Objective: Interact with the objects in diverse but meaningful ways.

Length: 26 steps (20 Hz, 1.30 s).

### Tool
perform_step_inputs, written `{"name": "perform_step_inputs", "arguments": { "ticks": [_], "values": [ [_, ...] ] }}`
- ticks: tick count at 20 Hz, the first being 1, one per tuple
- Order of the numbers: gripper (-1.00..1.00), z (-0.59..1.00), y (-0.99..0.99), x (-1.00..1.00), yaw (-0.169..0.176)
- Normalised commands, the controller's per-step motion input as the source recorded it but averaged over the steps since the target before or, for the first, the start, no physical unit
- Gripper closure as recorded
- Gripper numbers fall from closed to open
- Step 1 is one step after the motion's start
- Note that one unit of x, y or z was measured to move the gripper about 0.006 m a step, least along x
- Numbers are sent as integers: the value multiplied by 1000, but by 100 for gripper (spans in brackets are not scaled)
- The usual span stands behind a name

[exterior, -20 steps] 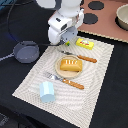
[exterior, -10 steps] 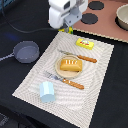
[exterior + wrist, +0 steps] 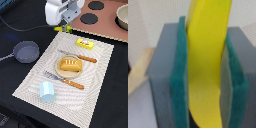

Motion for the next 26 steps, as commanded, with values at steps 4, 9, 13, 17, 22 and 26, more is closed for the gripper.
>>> {"name": "perform_step_inputs", "arguments": {
  "ticks": [4, 9, 13, 17, 22, 26],
  "values": [
    [100, 0, -886, 0, 34],
    [100, 9, -894, 0, 30],
    [100, 21, -902, 0, 22],
    [100, 38, -869, 0, 23],
    [100, 6, -827, -4, 23],
    [100, 0, -786, -30, 22]
  ]
}}
